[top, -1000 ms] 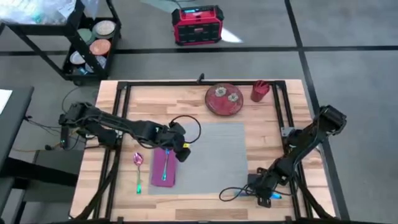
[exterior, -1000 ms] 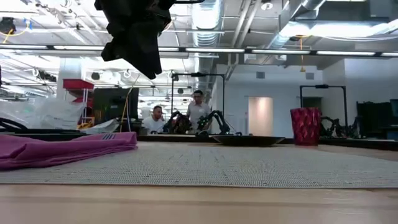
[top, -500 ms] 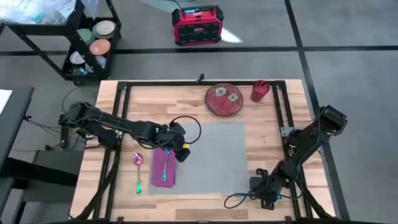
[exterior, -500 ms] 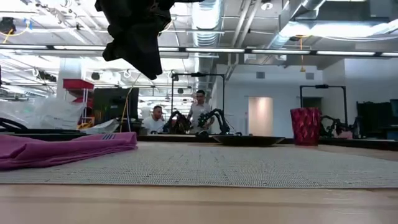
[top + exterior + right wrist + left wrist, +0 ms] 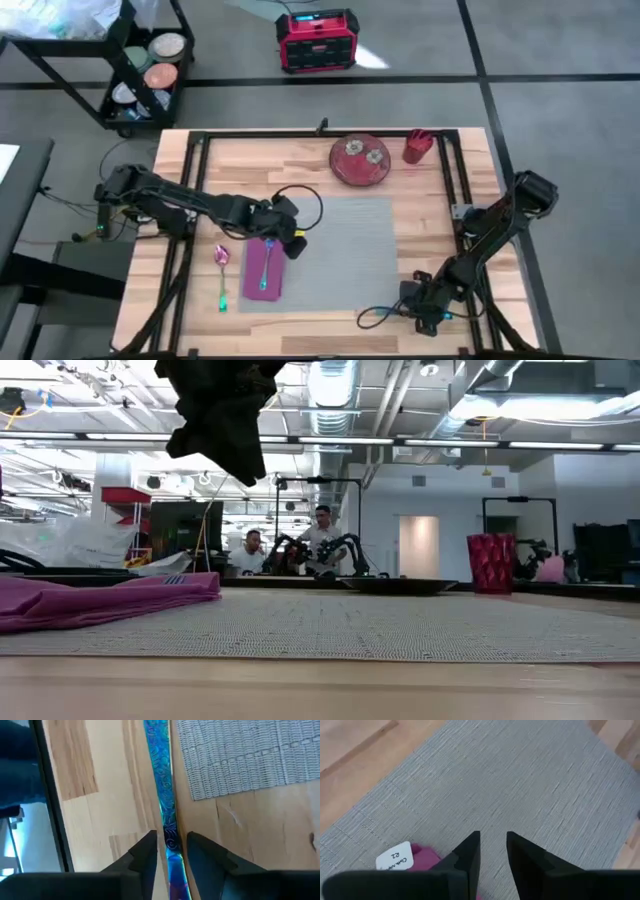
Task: Set table place
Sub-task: Put the blue table knife on the gray table mat
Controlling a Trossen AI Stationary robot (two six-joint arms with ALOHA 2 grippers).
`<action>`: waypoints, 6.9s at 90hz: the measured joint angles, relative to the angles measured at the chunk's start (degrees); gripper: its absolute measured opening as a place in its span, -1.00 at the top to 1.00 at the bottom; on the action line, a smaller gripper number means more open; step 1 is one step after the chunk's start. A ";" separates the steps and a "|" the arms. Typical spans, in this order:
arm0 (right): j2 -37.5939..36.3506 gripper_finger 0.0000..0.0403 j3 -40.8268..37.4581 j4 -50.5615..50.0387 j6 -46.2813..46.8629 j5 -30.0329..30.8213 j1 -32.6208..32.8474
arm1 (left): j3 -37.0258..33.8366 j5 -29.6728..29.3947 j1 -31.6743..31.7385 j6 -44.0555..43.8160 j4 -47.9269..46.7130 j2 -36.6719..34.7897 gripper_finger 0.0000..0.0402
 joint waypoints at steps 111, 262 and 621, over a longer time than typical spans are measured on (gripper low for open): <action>-3.76 1.00 6.55 -21.72 -7.86 16.25 -14.22 | -0.08 -0.87 0.00 0.10 8.92 4.50 0.61; 1.11 1.00 5.79 -13.76 -17.29 -3.83 -23.94 | -0.04 0.77 0.20 6.40 7.59 5.20 0.61; -4.74 1.00 2.80 -5.27 -57.30 -13.20 -48.79 | -0.02 21.22 1.95 0.17 36.79 28.83 1.00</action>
